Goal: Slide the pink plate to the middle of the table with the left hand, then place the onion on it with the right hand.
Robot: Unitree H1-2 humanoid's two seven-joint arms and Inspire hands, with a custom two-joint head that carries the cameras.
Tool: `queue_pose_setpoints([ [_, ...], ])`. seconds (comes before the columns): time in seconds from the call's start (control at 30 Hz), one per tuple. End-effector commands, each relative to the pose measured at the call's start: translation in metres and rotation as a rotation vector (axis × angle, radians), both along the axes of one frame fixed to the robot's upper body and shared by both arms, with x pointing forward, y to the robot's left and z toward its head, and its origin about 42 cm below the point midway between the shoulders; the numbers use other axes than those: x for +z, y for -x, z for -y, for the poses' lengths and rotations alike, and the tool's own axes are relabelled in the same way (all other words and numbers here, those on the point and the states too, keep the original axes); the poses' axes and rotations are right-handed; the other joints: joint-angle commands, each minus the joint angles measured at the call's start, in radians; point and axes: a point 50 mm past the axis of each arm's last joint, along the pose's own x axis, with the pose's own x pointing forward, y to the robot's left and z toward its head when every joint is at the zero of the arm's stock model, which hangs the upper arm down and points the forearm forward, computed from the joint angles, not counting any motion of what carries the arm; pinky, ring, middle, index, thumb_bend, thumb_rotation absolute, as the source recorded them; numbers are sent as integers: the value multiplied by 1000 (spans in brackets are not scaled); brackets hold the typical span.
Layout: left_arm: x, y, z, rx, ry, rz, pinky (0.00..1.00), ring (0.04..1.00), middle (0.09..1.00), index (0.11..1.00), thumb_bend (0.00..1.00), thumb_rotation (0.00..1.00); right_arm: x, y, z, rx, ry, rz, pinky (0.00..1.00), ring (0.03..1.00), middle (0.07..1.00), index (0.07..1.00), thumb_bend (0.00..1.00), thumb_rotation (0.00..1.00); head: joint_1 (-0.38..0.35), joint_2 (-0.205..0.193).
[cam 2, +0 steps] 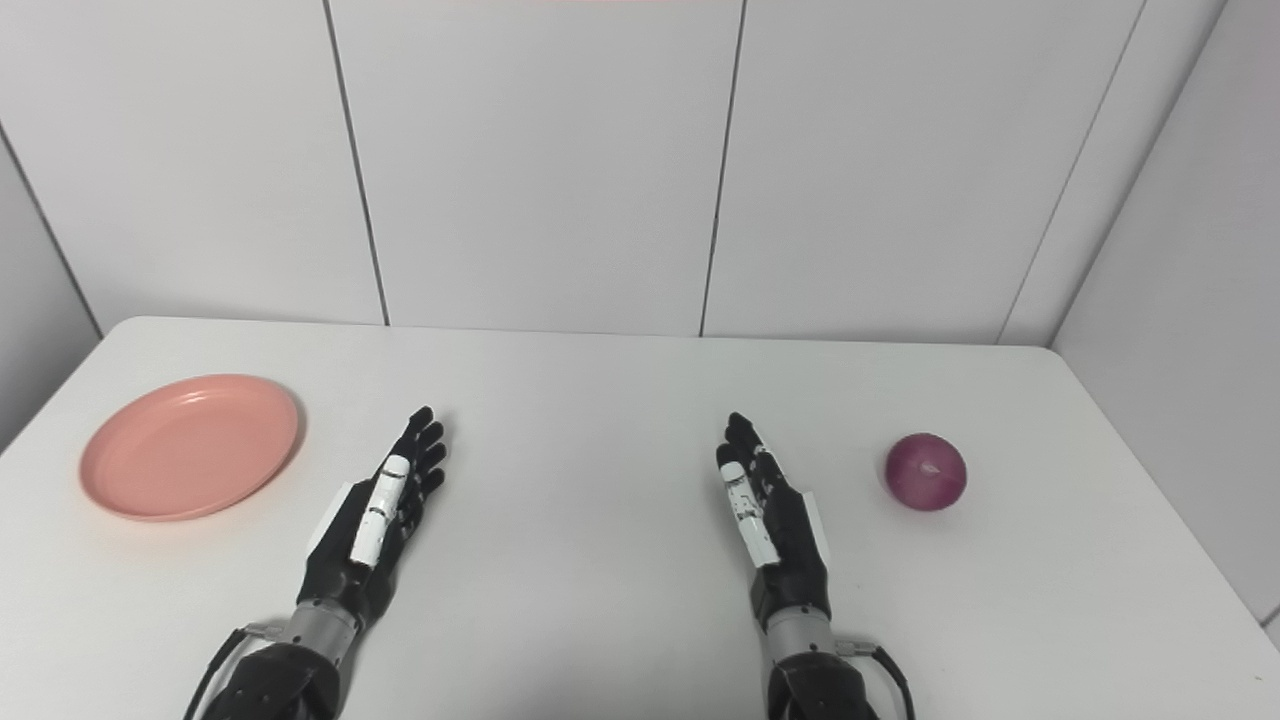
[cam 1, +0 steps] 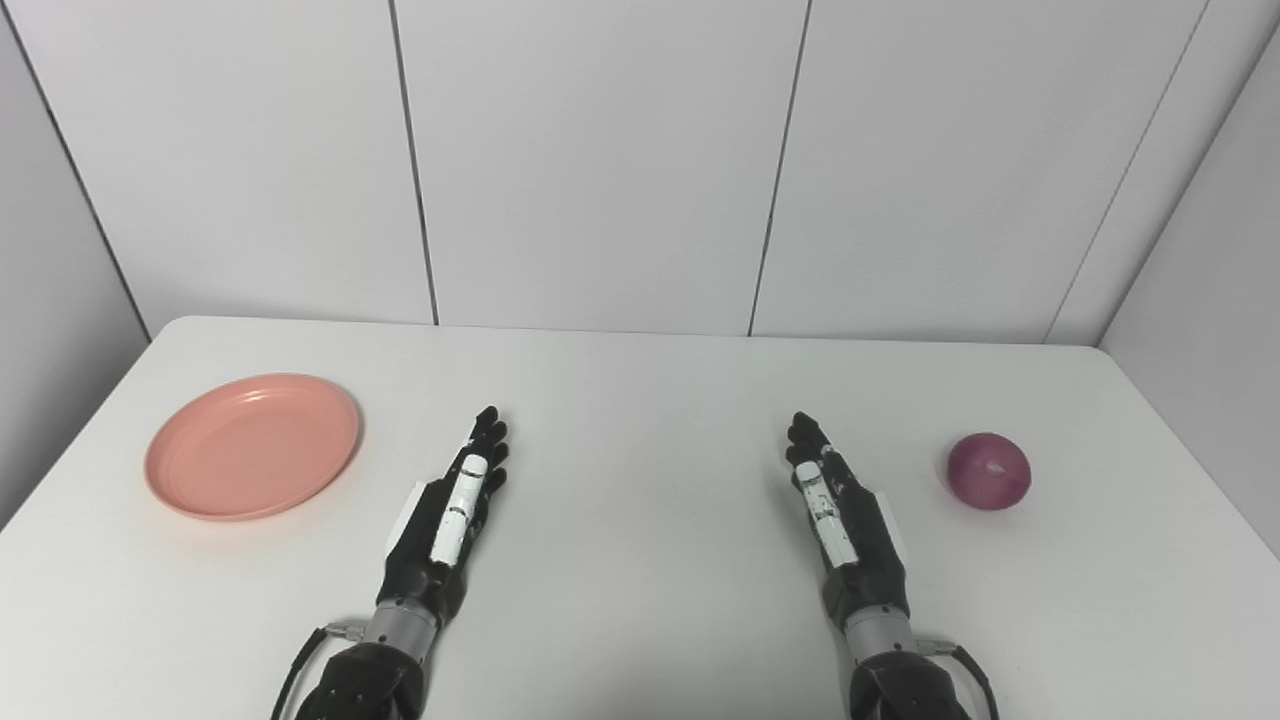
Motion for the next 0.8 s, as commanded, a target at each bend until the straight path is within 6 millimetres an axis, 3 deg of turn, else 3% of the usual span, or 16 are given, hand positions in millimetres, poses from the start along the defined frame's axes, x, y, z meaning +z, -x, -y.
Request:
queue_pose_setpoints([
  [0.0,6,-6,0,-10,-2,34,1000,1000,1000,1000,445,1000,11,-8,-2,1,-1,53,969,940,925,920,530,748,0,0],
  [0.77,6,-6,0,-8,2,36,1000,1000,1000,1000,441,1000,12,-8,-2,2,-1,53,966,942,925,920,526,744,1,-1],
])
